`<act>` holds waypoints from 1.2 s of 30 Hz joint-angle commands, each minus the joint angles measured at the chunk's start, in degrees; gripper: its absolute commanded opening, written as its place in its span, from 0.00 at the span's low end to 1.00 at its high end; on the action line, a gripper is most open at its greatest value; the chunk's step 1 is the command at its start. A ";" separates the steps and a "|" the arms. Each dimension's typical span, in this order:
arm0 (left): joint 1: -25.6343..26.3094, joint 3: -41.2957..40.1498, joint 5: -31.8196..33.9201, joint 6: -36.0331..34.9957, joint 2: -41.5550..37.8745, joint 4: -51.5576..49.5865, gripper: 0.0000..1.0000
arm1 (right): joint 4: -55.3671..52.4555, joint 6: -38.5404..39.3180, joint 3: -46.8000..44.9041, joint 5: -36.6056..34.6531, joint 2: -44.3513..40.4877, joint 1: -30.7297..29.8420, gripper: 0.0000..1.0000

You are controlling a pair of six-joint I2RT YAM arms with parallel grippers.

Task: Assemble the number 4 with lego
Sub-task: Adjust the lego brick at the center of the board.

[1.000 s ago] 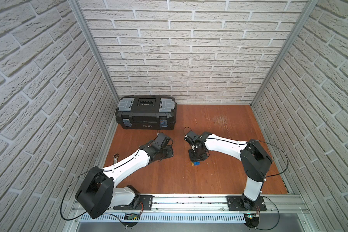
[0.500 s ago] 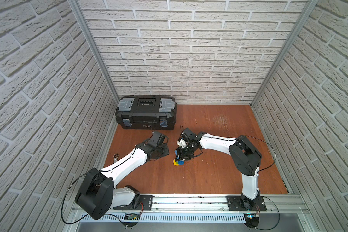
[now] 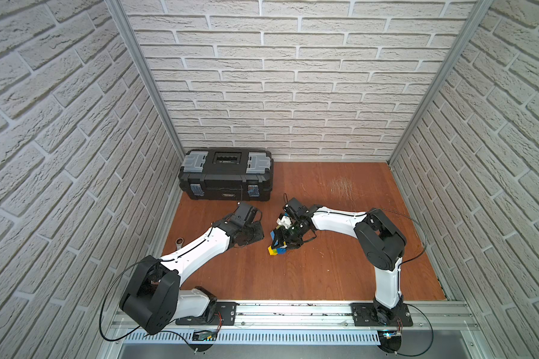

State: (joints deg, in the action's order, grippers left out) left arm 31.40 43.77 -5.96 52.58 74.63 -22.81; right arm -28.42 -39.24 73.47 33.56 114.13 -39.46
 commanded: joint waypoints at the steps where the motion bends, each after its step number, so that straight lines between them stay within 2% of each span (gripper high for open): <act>1: -0.11 0.66 -0.81 0.21 0.98 1.62 0.35 | -1.58 -0.44 -1.82 -5.16 0.68 0.61 0.64; 5: -0.19 0.00 -1.07 0.30 1.65 2.42 0.35 | -1.82 -0.56 -2.65 -5.78 -0.19 0.86 0.86; 7: -0.20 -0.05 -1.41 0.35 2.07 2.93 0.35 | -1.68 -0.71 -3.13 -6.02 -0.40 0.96 0.92; 12: -0.26 -0.24 -1.48 0.22 2.77 3.39 0.35 | -1.93 -0.88 -3.95 -7.50 -2.88 1.07 0.92; 15: -0.71 -0.45 -1.26 -0.21 2.87 3.30 0.34 | -5.10 -0.23 -3.78 -11.74 -4.80 1.01 0.92; 18: -2.15 -1.22 -0.51 -0.38 2.62 3.01 0.33 | -9.05 0.13 -4.17 -18.60 -8.11 -0.24 0.92; 21: -3.99 -2.09 -0.27 -0.67 3.30 3.27 0.30 | -12.98 -0.57 -4.43 -27.08 -11.34 -4.34 0.92; 26: -4.33 -2.20 -1.62 -1.08 7.23 4.91 0.20 | -16.06 -7.54 -8.34 -37.38 -16.83 -10.02 0.85; 30: -3.56 -3.61 -2.05 -0.15 8.73 6.38 0.17 | -12.83 -12.43 -14.43 -37.96 -22.16 -10.78 0.82; 36: 0.73 -5.13 -2.22 2.88 8.59 7.72 0.16 | -15.42 -12.19 -16.20 -39.96 -25.03 -10.64 0.80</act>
State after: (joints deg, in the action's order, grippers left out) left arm 30.33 39.48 -7.92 53.80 83.22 -17.45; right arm -42.52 -49.84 57.58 -3.22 90.83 -50.22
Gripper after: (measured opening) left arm 0.164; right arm 0.797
